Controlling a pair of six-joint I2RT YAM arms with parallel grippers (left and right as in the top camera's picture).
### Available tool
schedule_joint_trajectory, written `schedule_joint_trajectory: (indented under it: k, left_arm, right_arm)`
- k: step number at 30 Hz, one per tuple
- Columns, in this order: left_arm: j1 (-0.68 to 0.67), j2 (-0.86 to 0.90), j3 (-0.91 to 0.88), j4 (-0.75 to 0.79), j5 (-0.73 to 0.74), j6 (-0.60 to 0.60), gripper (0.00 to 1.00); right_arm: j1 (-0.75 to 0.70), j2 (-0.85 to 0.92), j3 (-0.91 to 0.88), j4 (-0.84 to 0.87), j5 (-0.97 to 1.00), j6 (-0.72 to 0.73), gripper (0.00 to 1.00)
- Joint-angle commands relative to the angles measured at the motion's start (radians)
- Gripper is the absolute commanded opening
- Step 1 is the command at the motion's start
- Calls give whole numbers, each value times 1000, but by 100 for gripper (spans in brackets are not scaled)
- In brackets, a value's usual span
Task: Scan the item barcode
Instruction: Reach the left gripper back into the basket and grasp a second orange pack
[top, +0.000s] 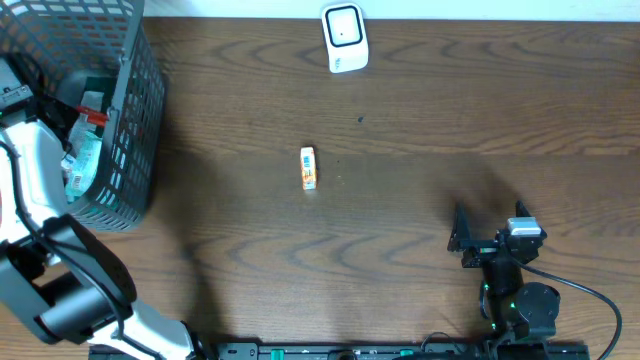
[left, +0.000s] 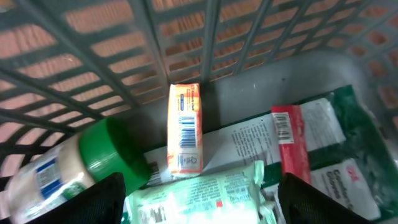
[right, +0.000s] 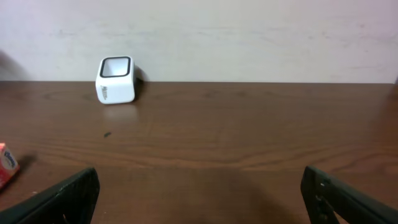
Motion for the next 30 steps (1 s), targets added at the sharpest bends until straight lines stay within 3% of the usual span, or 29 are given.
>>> schedule_joint_trajectory:
  k: [1,16,24,30]
  left_arm:
    - [2,50,7,16,-11,10,79]
    - [15,148,6,52,-19,10,78]
    - [16,194,6,55,-30,10,68]
    - [17,177,8,85,-31,10,47]
  right_arm:
    - [-3,-5,-1,-4,0,-5,99]
    - [-3,-5,-1,-4,0,-5,99]
    - [-3,-5,-1,-4,0,-5,99]
    - [-3,-5,-1,-4,0,-5,99]
